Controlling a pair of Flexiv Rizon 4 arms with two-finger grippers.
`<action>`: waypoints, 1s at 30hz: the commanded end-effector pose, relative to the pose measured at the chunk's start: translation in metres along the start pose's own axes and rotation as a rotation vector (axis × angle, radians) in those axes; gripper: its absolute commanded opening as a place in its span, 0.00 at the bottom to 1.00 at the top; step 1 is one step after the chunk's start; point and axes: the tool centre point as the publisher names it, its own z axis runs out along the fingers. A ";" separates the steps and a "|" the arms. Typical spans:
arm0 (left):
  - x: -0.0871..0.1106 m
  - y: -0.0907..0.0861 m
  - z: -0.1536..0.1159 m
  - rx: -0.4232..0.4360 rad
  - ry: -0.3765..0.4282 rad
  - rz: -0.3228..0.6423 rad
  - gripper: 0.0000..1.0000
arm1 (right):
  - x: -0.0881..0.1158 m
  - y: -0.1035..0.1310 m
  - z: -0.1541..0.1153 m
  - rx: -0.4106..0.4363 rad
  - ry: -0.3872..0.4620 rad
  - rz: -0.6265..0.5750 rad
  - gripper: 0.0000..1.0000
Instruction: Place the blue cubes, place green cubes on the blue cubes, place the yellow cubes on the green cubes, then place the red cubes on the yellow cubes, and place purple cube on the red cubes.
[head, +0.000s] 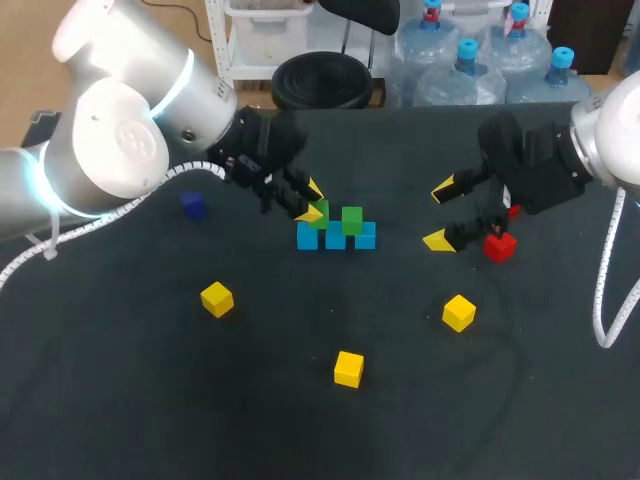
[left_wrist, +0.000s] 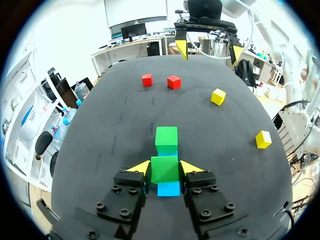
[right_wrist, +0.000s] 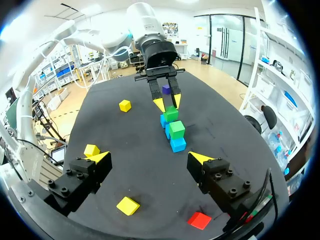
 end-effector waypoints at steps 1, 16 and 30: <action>0.001 0.002 0.003 0.007 0.001 0.001 0.00 | 0.000 0.000 0.000 -0.001 -0.002 -0.001 1.00; 0.002 0.001 0.004 0.013 0.007 -0.006 0.00 | 0.000 0.000 0.000 -0.001 -0.002 -0.001 1.00; 0.003 0.001 0.005 0.017 0.013 -0.010 0.00 | 0.000 0.000 0.000 -0.001 -0.002 -0.001 1.00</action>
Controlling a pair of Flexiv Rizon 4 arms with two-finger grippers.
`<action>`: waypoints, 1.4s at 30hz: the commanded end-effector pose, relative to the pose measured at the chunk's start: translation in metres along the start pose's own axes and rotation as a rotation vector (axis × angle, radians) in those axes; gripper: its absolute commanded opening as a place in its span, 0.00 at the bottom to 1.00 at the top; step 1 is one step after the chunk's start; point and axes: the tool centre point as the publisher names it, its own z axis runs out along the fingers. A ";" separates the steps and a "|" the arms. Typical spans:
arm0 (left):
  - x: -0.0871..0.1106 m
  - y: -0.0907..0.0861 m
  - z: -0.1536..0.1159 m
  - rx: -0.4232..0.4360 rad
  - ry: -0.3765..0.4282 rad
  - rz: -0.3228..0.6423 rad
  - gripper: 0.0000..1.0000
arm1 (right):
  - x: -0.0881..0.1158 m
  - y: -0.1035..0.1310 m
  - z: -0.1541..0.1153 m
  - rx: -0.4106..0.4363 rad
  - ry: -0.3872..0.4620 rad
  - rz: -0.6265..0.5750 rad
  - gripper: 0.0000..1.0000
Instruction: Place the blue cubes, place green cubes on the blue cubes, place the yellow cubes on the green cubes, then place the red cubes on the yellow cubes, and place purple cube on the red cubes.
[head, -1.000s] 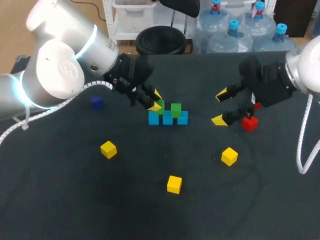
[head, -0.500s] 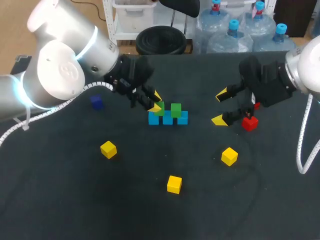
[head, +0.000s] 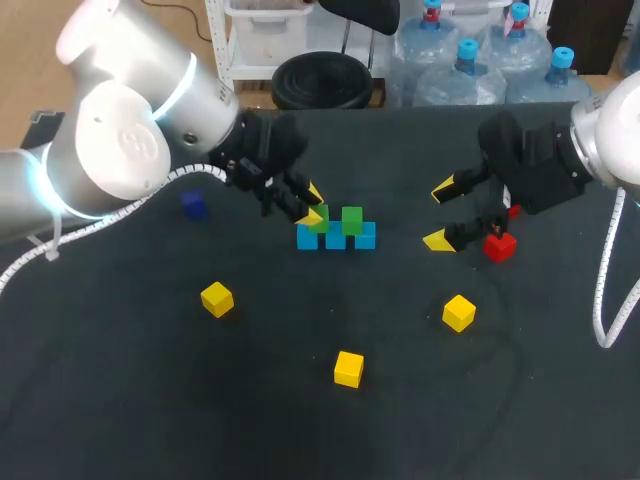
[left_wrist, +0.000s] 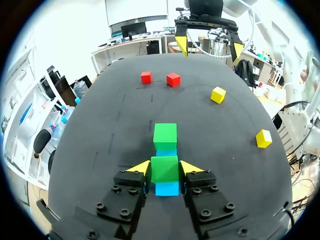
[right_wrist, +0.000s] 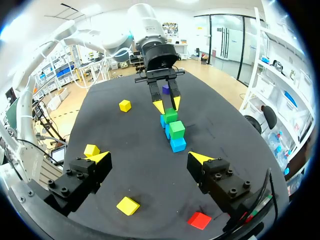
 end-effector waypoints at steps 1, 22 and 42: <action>-0.001 0.003 0.001 0.006 0.006 -0.001 0.00 | 0.000 0.000 0.000 -0.001 -0.002 -0.001 1.00; -0.002 0.004 0.003 0.014 0.019 -0.003 0.00 | 0.000 0.000 0.000 -0.001 -0.002 -0.001 1.00; -0.002 0.004 0.005 0.019 0.024 -0.006 0.05 | 0.000 0.000 0.000 -0.001 -0.002 -0.001 1.00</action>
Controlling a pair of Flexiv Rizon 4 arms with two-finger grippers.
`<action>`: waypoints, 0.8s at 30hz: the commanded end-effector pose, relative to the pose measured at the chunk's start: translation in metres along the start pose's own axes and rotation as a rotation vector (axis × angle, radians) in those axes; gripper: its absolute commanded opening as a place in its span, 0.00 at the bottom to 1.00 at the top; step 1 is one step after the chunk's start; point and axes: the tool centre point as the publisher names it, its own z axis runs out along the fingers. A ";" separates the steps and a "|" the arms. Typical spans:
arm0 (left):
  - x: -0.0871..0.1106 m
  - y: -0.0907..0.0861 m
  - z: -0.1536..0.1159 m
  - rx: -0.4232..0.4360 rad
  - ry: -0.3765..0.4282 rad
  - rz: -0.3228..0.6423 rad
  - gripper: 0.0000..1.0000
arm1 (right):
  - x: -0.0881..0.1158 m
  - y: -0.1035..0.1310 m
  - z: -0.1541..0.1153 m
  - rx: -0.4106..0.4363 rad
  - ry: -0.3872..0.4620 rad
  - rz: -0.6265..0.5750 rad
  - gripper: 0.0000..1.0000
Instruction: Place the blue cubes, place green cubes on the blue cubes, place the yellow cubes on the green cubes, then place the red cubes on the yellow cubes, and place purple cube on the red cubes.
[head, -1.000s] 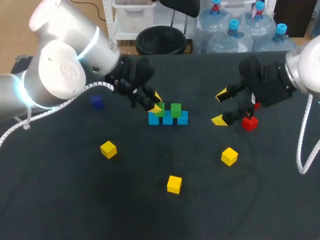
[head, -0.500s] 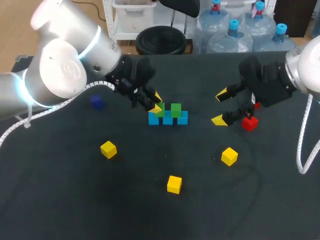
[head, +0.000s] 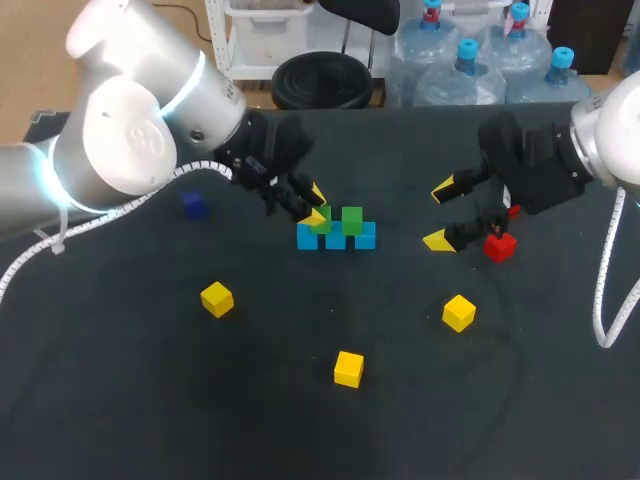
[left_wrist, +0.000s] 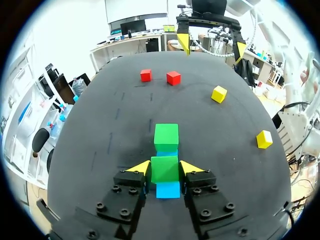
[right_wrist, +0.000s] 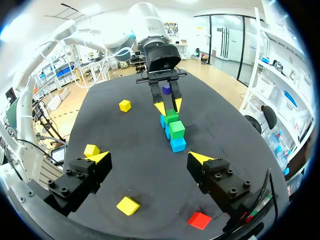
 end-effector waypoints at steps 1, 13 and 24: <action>0.000 0.002 0.000 0.005 0.005 -0.001 0.08 | 0.000 0.000 0.000 -0.001 -0.002 -0.001 1.00; 0.000 0.002 0.000 0.007 0.007 -0.003 0.26 | 0.000 0.000 0.000 -0.001 -0.002 -0.001 1.00; 0.001 0.002 0.000 0.010 0.010 -0.008 0.47 | 0.000 0.000 0.000 -0.001 -0.002 -0.001 1.00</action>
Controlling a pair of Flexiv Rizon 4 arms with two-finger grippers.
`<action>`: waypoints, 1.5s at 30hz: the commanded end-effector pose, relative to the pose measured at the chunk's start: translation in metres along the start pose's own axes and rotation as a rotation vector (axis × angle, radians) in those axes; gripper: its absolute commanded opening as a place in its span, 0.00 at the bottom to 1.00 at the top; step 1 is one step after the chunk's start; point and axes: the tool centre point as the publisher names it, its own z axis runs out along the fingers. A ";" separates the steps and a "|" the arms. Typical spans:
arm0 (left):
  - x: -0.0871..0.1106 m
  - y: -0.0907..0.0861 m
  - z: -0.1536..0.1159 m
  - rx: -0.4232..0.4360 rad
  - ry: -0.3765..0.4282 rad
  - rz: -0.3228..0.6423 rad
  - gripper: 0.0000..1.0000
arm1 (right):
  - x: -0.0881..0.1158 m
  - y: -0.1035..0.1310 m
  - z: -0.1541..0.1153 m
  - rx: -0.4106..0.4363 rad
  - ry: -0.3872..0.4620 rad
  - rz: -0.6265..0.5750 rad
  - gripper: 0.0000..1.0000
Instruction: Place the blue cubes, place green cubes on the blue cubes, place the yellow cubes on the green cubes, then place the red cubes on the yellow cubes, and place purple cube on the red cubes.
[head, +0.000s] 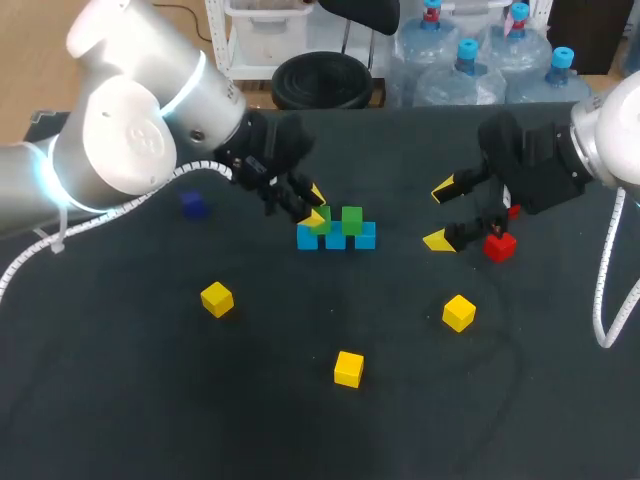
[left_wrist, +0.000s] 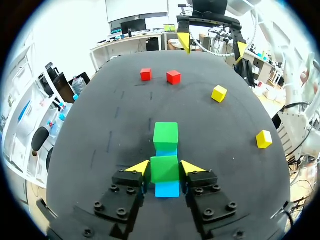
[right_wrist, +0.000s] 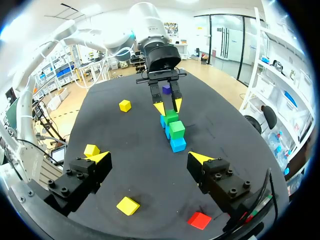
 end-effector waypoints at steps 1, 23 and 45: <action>-0.001 0.003 0.000 0.008 0.006 -0.001 0.49 | 0.000 0.000 0.000 -0.001 -0.002 -0.001 1.00; -0.010 0.003 -0.020 -0.013 0.008 0.018 1.00 | 0.000 0.000 0.000 -0.001 -0.002 -0.001 1.00; 0.012 -0.025 -0.074 -0.121 0.018 -0.036 1.00 | 0.000 0.000 0.000 -0.001 -0.002 -0.001 1.00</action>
